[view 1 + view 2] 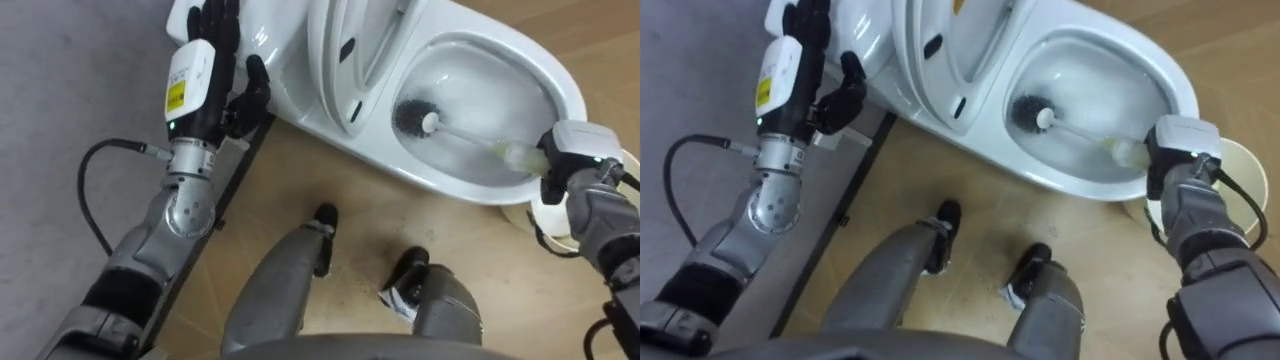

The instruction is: Brush toilet

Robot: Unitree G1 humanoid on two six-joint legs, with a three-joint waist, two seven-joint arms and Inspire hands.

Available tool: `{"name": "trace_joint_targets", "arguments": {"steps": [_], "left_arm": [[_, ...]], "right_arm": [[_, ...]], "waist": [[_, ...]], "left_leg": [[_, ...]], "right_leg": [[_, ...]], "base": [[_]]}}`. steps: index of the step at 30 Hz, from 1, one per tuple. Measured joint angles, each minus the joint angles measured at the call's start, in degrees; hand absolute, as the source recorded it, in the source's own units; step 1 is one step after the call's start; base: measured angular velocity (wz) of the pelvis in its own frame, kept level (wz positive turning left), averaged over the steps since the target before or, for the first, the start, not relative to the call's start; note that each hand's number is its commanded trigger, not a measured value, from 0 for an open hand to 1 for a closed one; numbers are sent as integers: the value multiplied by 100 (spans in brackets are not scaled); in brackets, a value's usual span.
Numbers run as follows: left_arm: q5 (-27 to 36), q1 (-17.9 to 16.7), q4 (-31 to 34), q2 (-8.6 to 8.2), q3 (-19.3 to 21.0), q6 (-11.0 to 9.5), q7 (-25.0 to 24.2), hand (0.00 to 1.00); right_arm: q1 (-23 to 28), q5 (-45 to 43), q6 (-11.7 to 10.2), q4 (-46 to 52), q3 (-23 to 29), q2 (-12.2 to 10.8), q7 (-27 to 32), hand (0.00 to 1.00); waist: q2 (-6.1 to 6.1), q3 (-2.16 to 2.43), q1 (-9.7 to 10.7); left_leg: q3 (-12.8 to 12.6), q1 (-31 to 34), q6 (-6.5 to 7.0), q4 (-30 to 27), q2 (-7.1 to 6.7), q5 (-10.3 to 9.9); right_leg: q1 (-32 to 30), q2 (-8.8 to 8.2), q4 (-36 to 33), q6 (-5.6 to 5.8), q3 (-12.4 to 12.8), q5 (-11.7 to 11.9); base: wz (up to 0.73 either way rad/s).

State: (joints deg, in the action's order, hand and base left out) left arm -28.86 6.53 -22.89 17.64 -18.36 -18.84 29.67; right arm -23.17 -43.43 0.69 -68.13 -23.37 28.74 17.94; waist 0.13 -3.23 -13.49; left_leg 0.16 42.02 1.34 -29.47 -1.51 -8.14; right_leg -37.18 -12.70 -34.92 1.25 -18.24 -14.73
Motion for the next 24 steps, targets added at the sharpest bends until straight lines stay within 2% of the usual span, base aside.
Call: {"name": "trace_joint_targets", "arguments": {"steps": [6,13,15,20,21,24], "left_arm": [[4,24,131,76,-106,-27,212,0],[127,-25,140,74,-222,-24,450,0],[238,-59,140,69,-283,-18,554,0],[401,-142,143,92,-378,-12,760,0],[455,-139,146,124,-420,-12,799,0],[496,-137,230,158,-406,-12,863,0]], "right_arm": [[-70,-20,200,63,-191,24,219,100],[-23,-447,455,227,-304,53,440,100],[24,-443,551,336,-304,39,440,100],[-29,48,545,278,-347,38,505,100],[-62,243,498,217,-349,37,505,100],[-231,624,321,124,-166,84,525,100]], "waist": [[-104,42,-106],[-274,18,-98],[-339,35,-97],[-339,35,-96],[-295,6,-98],[-249,-17,-70]], "left_leg": [[12,260,-38,-21,61,57],[3,330,-51,10,91,66],[-14,329,-51,32,96,67],[-84,314,-69,83,113,84],[-85,319,-71,87,113,86],[-178,461,-58,23,84,97]], "right_leg": [[-245,80,12,-32,5,34],[-292,96,40,-58,-40,24],[-309,115,57,-59,0,25],[-380,141,60,-58,103,27],[-400,138,31,-63,113,25],[-632,34,-217,-100,187,-29]], "base": [[0],[3],[-5],[-6],[0],[0]]}}
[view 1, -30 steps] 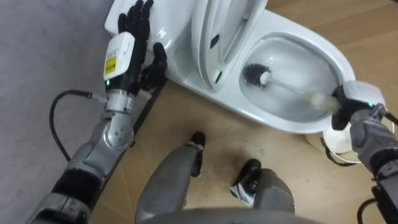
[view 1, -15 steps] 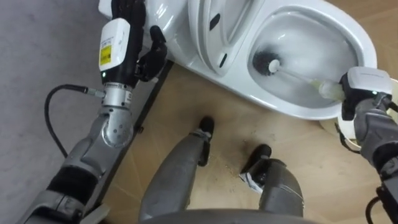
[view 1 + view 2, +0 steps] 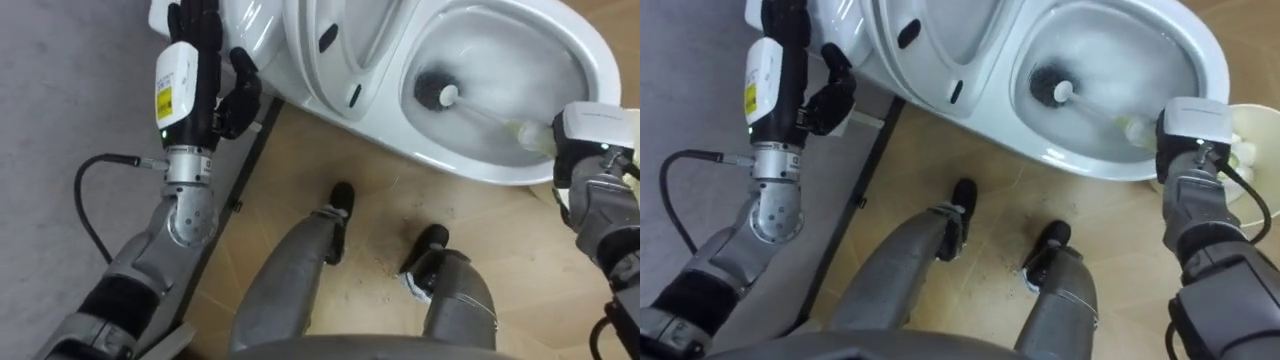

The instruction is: Brush toilet

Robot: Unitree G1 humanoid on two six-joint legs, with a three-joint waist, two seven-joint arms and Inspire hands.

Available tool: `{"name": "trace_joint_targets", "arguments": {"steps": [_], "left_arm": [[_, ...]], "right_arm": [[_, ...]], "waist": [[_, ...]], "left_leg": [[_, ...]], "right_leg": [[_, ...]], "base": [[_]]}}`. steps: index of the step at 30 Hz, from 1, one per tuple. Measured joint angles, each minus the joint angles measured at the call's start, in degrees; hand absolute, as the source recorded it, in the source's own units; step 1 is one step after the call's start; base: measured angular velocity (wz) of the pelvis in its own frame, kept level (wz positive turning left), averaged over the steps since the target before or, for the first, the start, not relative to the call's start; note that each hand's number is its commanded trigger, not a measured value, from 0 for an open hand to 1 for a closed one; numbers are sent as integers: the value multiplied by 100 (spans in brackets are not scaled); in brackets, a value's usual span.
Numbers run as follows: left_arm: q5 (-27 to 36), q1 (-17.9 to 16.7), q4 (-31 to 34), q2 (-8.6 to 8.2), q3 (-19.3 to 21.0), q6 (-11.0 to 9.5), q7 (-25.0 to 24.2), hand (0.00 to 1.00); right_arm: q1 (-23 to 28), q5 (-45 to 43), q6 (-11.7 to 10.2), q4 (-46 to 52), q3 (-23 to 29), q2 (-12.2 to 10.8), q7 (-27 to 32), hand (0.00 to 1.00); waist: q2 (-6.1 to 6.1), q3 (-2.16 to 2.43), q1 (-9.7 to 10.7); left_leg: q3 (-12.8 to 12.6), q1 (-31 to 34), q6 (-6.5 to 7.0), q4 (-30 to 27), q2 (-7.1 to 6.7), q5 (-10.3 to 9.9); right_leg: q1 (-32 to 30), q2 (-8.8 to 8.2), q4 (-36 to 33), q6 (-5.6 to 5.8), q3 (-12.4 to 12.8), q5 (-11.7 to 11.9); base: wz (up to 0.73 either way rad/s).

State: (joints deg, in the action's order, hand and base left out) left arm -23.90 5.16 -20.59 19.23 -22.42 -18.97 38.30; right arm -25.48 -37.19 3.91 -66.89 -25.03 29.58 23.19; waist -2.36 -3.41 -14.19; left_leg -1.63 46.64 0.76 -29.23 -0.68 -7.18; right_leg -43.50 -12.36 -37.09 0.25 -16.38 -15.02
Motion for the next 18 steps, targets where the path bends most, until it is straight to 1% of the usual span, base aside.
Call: {"name": "trace_joint_targets", "arguments": {"steps": [1,2,3,4,5,6,7,8,9,10,11,12,13,14,15,16,17,18], "left_arm": [[-1,4,13,0,16,-1,20,0],[-1,19,28,0,73,-3,55,0],[32,20,68,4,113,0,79,0],[69,10,109,16,148,7,94,0],[76,18,160,25,226,30,118,0],[69,54,182,24,267,83,151,0],[64,76,192,25,282,129,154,0],[62,125,181,29,303,208,152,0],[62,182,187,30,307,304,149,0],[63,203,202,32,313,353,148,0],[50,258,185,13,325,430,148,0],[-34,320,132,-34,325,537,127,0],[-65,324,110,-56,322,593,105,0],[-73,321,94,-78,306,653,68,0],[-62,322,95,-104,252,713,37,0],[-59,320,94,-120,206,750,36,0],[-49,310,44,-201,160,790,36,0],[-49,268,15,-280,144,818,36,0]], "right_arm": [[-75,100,-36,-44,55,19,18,100],[-241,214,-42,-122,174,36,77,100],[-397,300,-83,-150,206,79,115,100],[-463,319,-106,-151,229,85,121,100],[-554,321,-188,-151,305,108,165,100],[-582,328,-260,-150,379,114,264,100],[-578,337,-272,-148,385,110,326,100],[-579,335,-267,-143,384,95,402,100],[-589,321,-257,-134,384,63,449,100],[-591,310,-250,-109,385,32,459,100],[-577,198,-238,-44,385,-46,460,100],[-528,-21,-181,62,378,-136,461,100],[-509,-101,-159,107,366,-199,460,100],[-438,-324,-71,272,339,-362,430,100],[-304,-499,75,491,200,-508,394,100],[-243,-577,166,551,131,-552,363,100],[-141,-613,379,578,53,-717,271,100],[-23,-611,583,590,52,-864,167,100]], "waist": [[13,-8,2],[54,-34,9],[72,-45,66],[96,-46,120],[166,-78,213],[198,-91,329],[216,-91,372],[262,-91,436],[293,-75,432],[315,-70,449],[346,-64,449],[336,-61,419],[307,-49,383],[235,-37,331],[103,-33,282],[34,-23,273],[-118,9,258],[-202,57,236]], "left_leg": [[-36,55,7,-35,0,4],[-136,136,28,-76,3,18],[-168,241,38,-163,-7,27],[-201,287,46,-189,-16,32],[-297,355,71,-242,-17,52],[-306,408,79,-302,-17,77],[-307,420,81,-340,-11,81],[-305,428,82,-415,-5,80],[-307,429,78,-438,-3,80],[-305,428,72,-432,-3,85],[-292,417,64,-404,15,86],[-293,377,51,-389,51,95],[-293,358,48,-392,85,92],[-263,320,33,-375,149,92],[-217,289,17,-345,210,99],[-185,276,15,-321,220,108],[-144,254,24,-254,228,137],[-162,225,42,-165,225,170]], "right_leg": [[-88,-29,-83,-3,37,-11],[-261,-97,-248,-15,113,-42],[-395,-169,-377,-26,161,-56],[-471,-186,-412,-29,190,-77],[-571,-262,-536,-48,198,-126],[-611,-273,-611,-44,203,-141],[-612,-268,-641,-37,205,-156],[-608,-263,-702,-35,216,-190],[-609,-250,-720,-31,212,-189],[-609,-238,-717,-24,204,-183],[-590,-176,-686,-17,182,-154],[-525,-125,-615,-24,150,-97],[-484,-99,-551,-38,112,-61],[-386,-7,-384,-48,71,39],[-267,90,-186,-54,5,141],[-212,123,-94,-43,-20,185],[-130,179,60,-16,-44,258],[-105,195,175,-3,-39,322]], "base": [[0],[-5],[0],[0],[11],[13],[14],[0],[-4],[-12],[-13],[-15],[-24],[-26],[-22],[-6],[-3],[-5]]}}
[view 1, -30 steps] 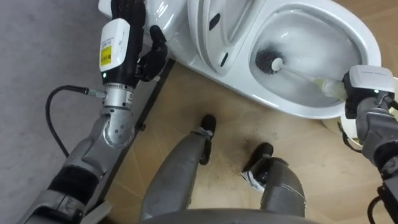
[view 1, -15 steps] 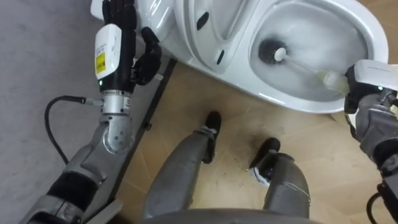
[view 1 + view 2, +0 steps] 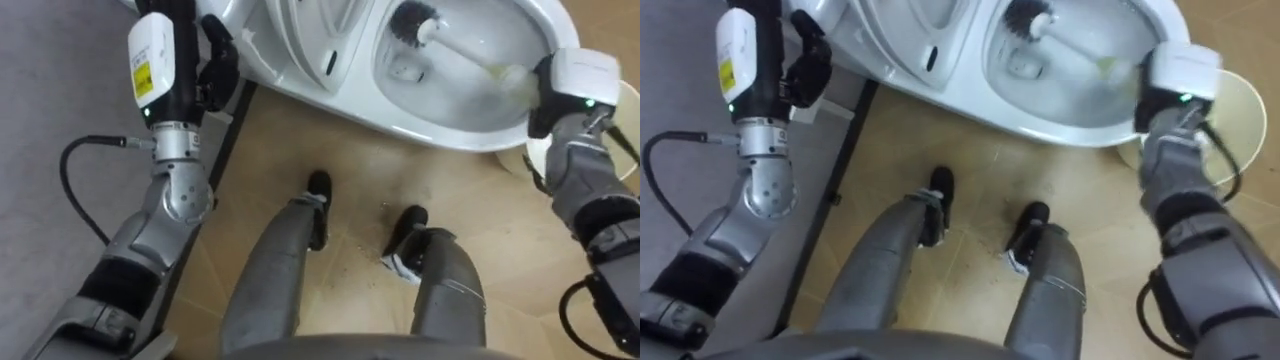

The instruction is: Brush toilet

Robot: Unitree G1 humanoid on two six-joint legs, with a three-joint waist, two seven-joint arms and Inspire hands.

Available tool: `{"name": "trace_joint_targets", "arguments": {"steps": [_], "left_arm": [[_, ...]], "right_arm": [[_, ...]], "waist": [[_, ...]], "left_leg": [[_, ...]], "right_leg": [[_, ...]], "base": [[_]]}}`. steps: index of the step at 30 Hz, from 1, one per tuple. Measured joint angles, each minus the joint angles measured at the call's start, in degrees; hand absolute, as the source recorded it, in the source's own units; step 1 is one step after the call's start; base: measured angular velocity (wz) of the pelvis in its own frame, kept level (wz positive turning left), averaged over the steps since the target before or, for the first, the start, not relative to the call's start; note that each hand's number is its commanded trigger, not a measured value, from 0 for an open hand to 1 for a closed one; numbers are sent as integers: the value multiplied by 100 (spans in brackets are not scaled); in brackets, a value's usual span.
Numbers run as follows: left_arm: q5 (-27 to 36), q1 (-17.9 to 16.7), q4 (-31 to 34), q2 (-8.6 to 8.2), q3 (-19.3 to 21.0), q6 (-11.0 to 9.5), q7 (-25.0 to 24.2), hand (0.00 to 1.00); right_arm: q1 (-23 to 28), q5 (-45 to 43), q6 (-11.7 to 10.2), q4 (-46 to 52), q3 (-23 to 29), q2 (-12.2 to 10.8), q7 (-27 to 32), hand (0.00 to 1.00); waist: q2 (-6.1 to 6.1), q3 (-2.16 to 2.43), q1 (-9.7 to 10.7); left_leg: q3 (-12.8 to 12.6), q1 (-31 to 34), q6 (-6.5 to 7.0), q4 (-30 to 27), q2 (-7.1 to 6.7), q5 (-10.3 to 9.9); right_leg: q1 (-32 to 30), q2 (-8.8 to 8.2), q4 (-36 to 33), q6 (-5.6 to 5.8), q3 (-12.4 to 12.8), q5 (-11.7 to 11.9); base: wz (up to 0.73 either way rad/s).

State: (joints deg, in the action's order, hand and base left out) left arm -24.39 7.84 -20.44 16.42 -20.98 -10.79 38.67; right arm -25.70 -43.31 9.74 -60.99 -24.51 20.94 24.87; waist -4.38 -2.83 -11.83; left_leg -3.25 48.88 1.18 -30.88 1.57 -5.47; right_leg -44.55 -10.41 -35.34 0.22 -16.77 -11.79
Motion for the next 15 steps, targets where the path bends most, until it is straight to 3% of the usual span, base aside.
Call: {"name": "trace_joint_targets", "arguments": {"steps": [5,10,12,13,14,15], "left_arm": [[62,-237,-69,-52,2,-12,3,0],[320,-264,-117,-18,-12,-57,9,0],[393,-182,-102,19,-77,-39,8,0],[390,-156,-94,45,-117,-27,8,0],[386,-125,-64,105,-121,-25,8,0],[386,-124,29,155,-122,-9,7,0]], "right_arm": [[350,14,399,257,0,-305,-244,100],[222,59,413,199,-13,-171,-393,100],[-59,81,354,-81,-195,128,-427,100],[-149,105,300,-175,-235,173,-427,100],[-345,135,192,-352,-245,334,-425,100],[-527,140,71,-472,-237,458,-415,100]], "waist": [[-130,74,-87],[-134,72,-136],[-98,41,-218],[-76,27,-248],[24,-40,-272],[47,-51,-258]], "left_leg": [[-157,-222,20,257,33,39],[-141,-328,-64,358,77,85],[-175,-337,-92,423,60,105],[-197,-335,-97,426,61,108],[-223,-310,-104,426,59,112],[-190,-240,-125,428,37,129]], "right_leg": [[106,49,196,-58,101,89],[171,115,241,-128,107,57],[100,63,144,-172,119,3],[68,59,105,-175,164,-17],[-8,51,33,-189,212,-49],[-87,34,-39,-198,208,-81]], "base": [[-14],[1],[0],[0],[5],[10]]}}
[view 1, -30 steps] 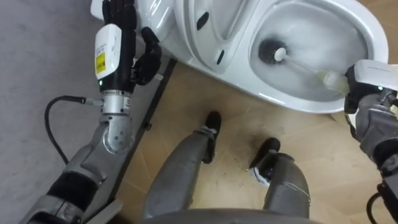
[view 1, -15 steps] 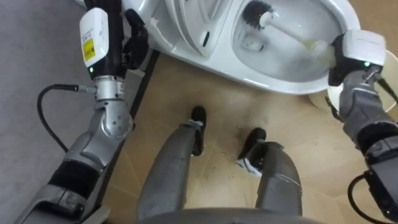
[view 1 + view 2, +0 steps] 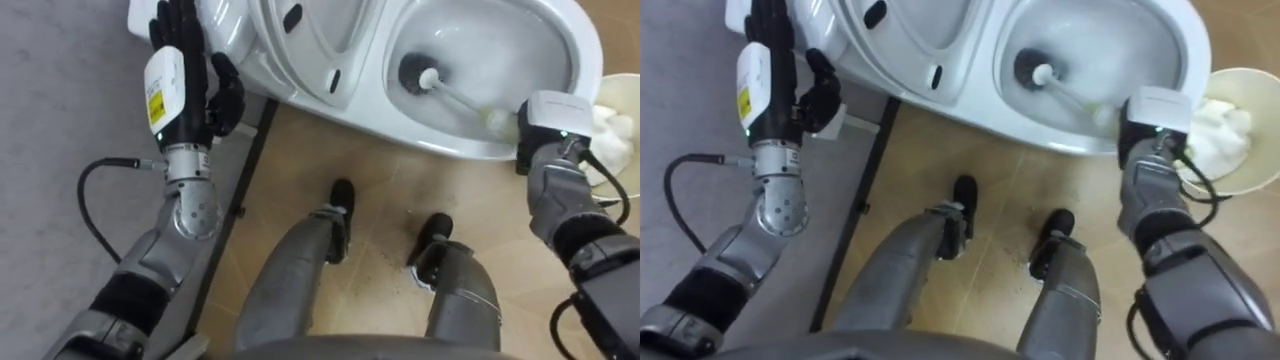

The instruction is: Brush toilet

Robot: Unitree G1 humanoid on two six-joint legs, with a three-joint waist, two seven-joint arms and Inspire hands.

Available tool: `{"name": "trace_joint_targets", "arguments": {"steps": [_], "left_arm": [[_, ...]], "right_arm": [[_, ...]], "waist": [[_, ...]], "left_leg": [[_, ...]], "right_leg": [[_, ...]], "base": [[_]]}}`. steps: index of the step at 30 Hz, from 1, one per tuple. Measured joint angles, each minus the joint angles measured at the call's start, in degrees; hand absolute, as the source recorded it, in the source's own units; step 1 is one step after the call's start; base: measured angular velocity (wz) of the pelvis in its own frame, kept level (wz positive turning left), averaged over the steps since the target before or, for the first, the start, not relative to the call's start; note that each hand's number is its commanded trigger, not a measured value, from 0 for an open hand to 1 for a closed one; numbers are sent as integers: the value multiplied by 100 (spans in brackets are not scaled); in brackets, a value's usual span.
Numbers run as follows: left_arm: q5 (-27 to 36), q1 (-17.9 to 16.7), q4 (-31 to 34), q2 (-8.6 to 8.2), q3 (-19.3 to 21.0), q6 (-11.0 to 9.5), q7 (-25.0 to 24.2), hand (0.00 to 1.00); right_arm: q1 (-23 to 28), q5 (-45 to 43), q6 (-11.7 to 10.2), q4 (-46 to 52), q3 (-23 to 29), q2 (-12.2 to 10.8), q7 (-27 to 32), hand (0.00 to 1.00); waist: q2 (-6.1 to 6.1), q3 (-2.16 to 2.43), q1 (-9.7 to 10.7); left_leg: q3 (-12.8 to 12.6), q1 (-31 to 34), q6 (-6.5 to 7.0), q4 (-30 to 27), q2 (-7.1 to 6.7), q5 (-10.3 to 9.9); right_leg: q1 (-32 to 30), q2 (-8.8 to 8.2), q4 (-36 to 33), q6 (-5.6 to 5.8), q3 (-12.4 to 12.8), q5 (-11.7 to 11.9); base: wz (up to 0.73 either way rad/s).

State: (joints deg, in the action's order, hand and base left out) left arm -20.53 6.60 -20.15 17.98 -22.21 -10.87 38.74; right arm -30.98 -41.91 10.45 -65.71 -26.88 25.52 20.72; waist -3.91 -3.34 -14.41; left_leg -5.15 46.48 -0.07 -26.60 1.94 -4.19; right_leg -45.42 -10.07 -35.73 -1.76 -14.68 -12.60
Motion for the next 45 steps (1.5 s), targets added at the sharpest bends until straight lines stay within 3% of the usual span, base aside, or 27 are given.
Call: {"name": "trace_joint_targets", "arguments": {"steps": [1,3,6,8,11,13,16,18,20,21,23,27,28,29,31,34,36,38,41,45], "left_arm": [[1,1,62,33,-8,14,-4,0],[-2,0,250,87,5,33,-12,0],[-47,4,408,141,-15,36,-18,0],[-58,4,458,141,14,67,-17,0],[-158,38,455,136,47,155,-52,0],[-177,51,435,130,32,180,-121,0],[-167,74,337,14,-62,216,-173,0],[-150,-65,277,-121,-194,230,-168,0],[-156,-126,134,-257,-232,229,-113,0],[-162,-174,97,-322,-232,240,-76,0],[-150,-203,74,-408,-228,286,-17,0],[-116,-215,-20,-397,-230,296,51,0],[-83,-215,-18,-384,-237,294,51,0],[10,-203,-12,-363,-260,278,58,0],[109,-176,4,-340,-311,262,59,0],[258,-204,238,-148,-351,224,68,0],[273,-233,502,-66,-319,192,88,0],[222,-229,601,-67,-270,191,125,0],[60,-264,708,-45,-101,226,148,0],[48,-160,700,-52,0,246,111,0]], "right_arm": [[-81,27,-65,-59,11,70,21,100],[-327,37,-356,-309,20,401,37,100],[-390,35,-560,-382,16,726,48,100],[-384,8,-559,-346,16,775,60,100],[-326,-200,-534,-233,9,700,120,100],[-138,-465,-435,-50,-2,562,142,100],[251,-871,-274,98,-135,115,136,100],[523,-895,163,147,-82,-334,178,100],[604,-667,362,149,-13,-438,187,100],[632,-483,434,162,12,-516,185,100],[635,-291,488,145,12,-667,196,100],[594,-82,540,48,4,-716,312,100],[574,-61,525,7,2,-701,333,100],[481,45,458,-124,-30,-632,389,100],[376,280,282,-288,-102,-413,452,100],[131,1006,-106,-535,-45,-122,563,100],[8,1671,-403,-687,122,99,626,100],[-26,2192,-553,-701,272,236,674,100],[-96,2613,-658,-772,597,268,760,100],[-121,2506,-661,-774,613,258,735,100]], "waist": [[37,-11,14],[187,-77,27],[354,-92,77],[432,-83,139],[423,-60,205],[390,-47,195],[248,-40,114],[-133,72,81],[-295,130,123],[-339,156,128],[-377,153,124],[-375,146,95],[-357,134,71],[-288,87,12],[-247,59,-38],[-116,7,-3],[138,-8,10],[255,-31,44],[457,-49,253],[520,-81,416]], "left_leg": [[10,38,-7,-1,-27,10],[-3,164,-4,-107,-115,23],[2,315,-3,-306,-161,23],[9,327,-3,-347,-180,23],[59,305,-1,-410,-166,21],[107,255,3,-408,-160,19],[148,104,45,-320,-85,-28],[229,59,56,-180,-35,-40],[185,-10,114,-21,-100,33],[167,-37,141,17,-108,60],[170,-70,122,28,-54,72],[154,-167,64,152,-27,118],[132,-177,61,155,-22,118],[62,-197,55,204,-14,120],[39,-192,49,233,-40,126],[-12,-95,43,217,-93,136],[-40,113,42,83,-186,140],[-36,239,41,-54,-181,140],[-85,291,42,-139,-178,140],[-92,347,69,-325,-182,121]], "right_leg": [[-71,-39,-52,0,25,-30],[-272,-217,-372,-25,35,-175],[-385,-304,-572,-27,27,-275],[-387,-333,-617,-22,13,-305],[-312,-289,-576,-3,13,-290],[-200,-278,-507,14,-69,-270],[42,-110,-244,122,-130,-176],[259,12,174,163,-273,39],[272,-40,224,200,-233,86],[276,-37,244,182,-205,112],[345,30,348,146,-227,154],[378,81,412,88,-190,176],[364,82,392,79,-163,163],[317,75,359,67,-113,138],[247,23,280,51,-105,123],[48,-120,15,17,-88,-5],[-282,-243,-346,14,69,-168],[-366,-291,-443,-10,42,-207],[-422,-341,-589,-16,38,-278],[-429,-384,-715,33,14,-340]], "base": [[22],[24],[18],[8],[-1],[4],[-7],[-11],[0],[0],[-7],[-2],[-12],[-12],[-4],[13],[18],[14],[12],[0]]}}
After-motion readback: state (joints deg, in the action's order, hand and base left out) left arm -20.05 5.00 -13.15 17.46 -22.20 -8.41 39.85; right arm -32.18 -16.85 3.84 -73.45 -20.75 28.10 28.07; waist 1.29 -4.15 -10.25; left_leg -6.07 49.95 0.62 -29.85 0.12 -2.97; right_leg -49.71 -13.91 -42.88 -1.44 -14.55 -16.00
